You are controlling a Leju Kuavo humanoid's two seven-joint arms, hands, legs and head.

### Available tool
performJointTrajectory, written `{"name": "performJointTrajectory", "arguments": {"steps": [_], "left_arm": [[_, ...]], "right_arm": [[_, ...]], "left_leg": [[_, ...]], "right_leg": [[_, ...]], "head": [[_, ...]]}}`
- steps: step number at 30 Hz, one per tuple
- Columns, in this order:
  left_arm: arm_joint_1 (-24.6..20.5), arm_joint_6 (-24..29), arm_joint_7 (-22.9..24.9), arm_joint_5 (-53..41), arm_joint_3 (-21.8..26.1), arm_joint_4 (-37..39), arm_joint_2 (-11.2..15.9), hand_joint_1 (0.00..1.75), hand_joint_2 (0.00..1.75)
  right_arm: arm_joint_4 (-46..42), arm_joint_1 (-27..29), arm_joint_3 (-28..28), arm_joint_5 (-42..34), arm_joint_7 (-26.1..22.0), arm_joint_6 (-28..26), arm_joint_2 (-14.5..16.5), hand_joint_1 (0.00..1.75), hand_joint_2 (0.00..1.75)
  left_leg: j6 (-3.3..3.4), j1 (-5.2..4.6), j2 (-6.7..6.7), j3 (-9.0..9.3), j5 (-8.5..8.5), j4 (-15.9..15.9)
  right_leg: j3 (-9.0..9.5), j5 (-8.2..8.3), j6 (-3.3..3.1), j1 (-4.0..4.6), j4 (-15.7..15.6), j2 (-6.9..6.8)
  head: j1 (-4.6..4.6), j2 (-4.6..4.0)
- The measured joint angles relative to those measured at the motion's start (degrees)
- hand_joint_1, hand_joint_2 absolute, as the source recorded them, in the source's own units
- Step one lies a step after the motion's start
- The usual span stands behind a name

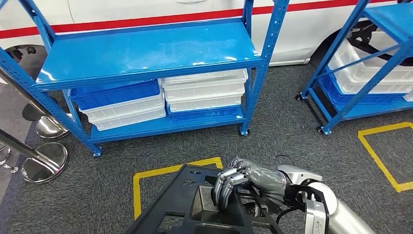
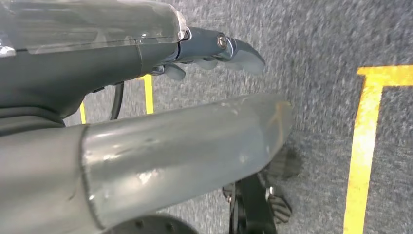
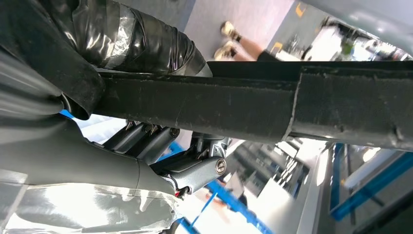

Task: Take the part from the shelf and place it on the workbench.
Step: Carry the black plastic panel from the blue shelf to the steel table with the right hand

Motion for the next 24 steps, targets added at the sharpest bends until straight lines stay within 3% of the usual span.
{"name": "performJointTrajectory", "arguments": {"steps": [2,3,4,5,7,9,11,13,16,17,18,19,20,22,24], "left_arm": [[0.13,1.05,-0.16,-0.53,0.0,0.0,0.21,0.0,0.0],[0.15,1.58,-0.19,-0.8,0.0,0.0,0.29,0.0,0.0],[0.12,2.14,-0.15,-1.01,0.0,0.0,0.34,0.0,0.0],[0.04,2.81,-0.1,-1.28,0.0,-0.01,0.42,0.0,0.0],[-0.14,4.32,-0.03,-1.81,0.0,-0.01,0.55,0.0,0.0],[-0.24,5.66,-0.13,-2.33,0.0,-0.01,0.67,0.0,0.0],[-0.32,6.4,-0.48,-2.73,0.0,0.0,0.72,0.0,0.0],[-0.54,6.69,-0.92,-3.09,-0.01,0.0,0.7,0.0,0.0],[-0.56,6.83,-1.21,-3.41,-0.02,0.0,0.7,0.0,0.0],[-0.49,6.82,-1.22,-3.42,-0.02,0.0,0.7,0.0,0.0],[-0.46,6.76,-1.22,-3.42,-0.02,0.0,0.7,0.0,0.0],[-0.48,6.67,-1.22,-3.43,-0.02,0.0,0.7,0.0,0.0],[-0.54,6.57,-1.22,-3.45,-0.02,0.0,0.7,0.0,0.0],[-0.61,6.43,-1.16,-3.52,-0.02,0.0,0.69,0.0,0.0],[-0.53,6.5,-0.95,-3.56,-0.01,0.0,0.79,0.0,0.0]], "right_arm": [[0.25,-0.11,0.24,-0.02,0.05,0.11,0.15,1.69,1.75],[0.41,-0.15,0.47,-0.06,0.07,0.06,0.3,1.69,1.75],[0.57,-0.16,0.71,-0.13,0.1,-0.05,0.51,1.69,1.75],[0.76,-0.17,0.9,-0.22,0.12,-0.29,0.77,1.69,1.75],[1.1,-0.27,1.04,-0.4,0.16,-0.94,1.36,1.69,1.75],[1.38,-0.4,1.11,-0.58,0.28,-1.6,1.87,1.69,1.75],[1.52,-0.42,1.28,-0.91,0.65,-2.02,2.11,1.69,1.75],[1.58,-0.47,1.47,-1.45,1.15,-2.25,2.14,1.69,1.75],[1.72,-0.61,1.82,-2.24,1.79,-2.54,2.2,1.69,1.75],[1.78,-0.52,1.96,-2.52,1.97,-2.63,2.23,1.69,1.75],[1.83,-0.4,2.08,-2.84,2.15,-2.71,2.26,1.69,1.75],[1.85,-0.27,2.16,-3.18,2.33,-2.78,2.27,1.69,1.75],[1.84,-0.16,2.2,-3.52,2.49,-2.87,2.28,1.69,1.75],[1.69,0.09,2.26,-4.03,2.79,-3.27,2.29,1.69,1.75],[1.43,0.66,2.28,-4.14,2.9,-4.05,2.31,1.69,1.75]], "left_leg": [[-0.23,0.04,-0.97,-3.19,-2.65,7.02],[-0.29,0.06,-1.06,-3.62,-2.37,8.03],[-0.32,0.1,-1.18,-2.97,-0.98,6.75],[-0.31,0.18,-1.59,-1.29,1.21,3.32],[-0.21,0.43,-3.76,2.54,4.58,-4.73],[0.15,0.49,-5.12,4.22,5.3,-8.41],[0.89,0.4,-4.15,4.2,5.52,-8.71],[1.69,0.46,-2.89,3.99,5.95,-8.92],[2.24,0.35,-0.98,3.53,6.18,-8.96],[2.26,0.27,-0.29,3.43,6.18,-8.94],[2.27,0.23,0.39,3.39,6.18,-8.93],[2.25,0.2,1.04,3.41,6.16,-8.92],[2.22,0.15,1.62,3.5,6.11,-8.92],[2.01,-0.07,2.69,3.74,5.93,-8.88],[1.57,-0.25,3.75,3.84,5.71,-8.82]], "right_leg": [[-0.56,0.11,-0.1,-0.01,0.42,1.24],[-0.72,0.14,-0.07,-0.03,0.62,1.92],[-0.77,0.15,-0.01,-0.08,0.79,2.6],[-0.7,0.15,0.1,-0.13,0.89,3.25],[-0.64,0.16,0.54,-0.13,1.09,4.5],[-1.05,0.42,1.28,-0.09,1.19,5.66],[-1.66,0.79,2.06,-0.29,1.25,6.69],[-2.76,-0.44,2.62,-0.38,3.1,5.46],[-7.42,-6.09,3.3,-0.48,13.36,1.9],[-8.78,-7.23,3.43,-0.55,16.48,1.53],[-9.32,-7.35,3.45,-0.59,17.89,1.35],[-8.76,-6.41,3.34,-0.58,17.14,1.17],[-7.06,-4.63,3.06,-0.48,14.1,0.75],[-2.58,-1.41,1.96,0.18,5.77,-1.79],[-0.57,-0.57,1.03,0.93,1.39,-3.68]], "head": [[-0.01,0.0],[-0.01,0.0],[-0.01,0.0],[0.0,0.0],[0.01,0.0],[0.02,0.0],[0.02,0.0],[0.05,0.0],[0.08,0.0],[0.08,0.0],[0.08,0.0],[0.08,0.0],[0.08,0.0],[0.09,0.0],[0.08,0.0]]}}
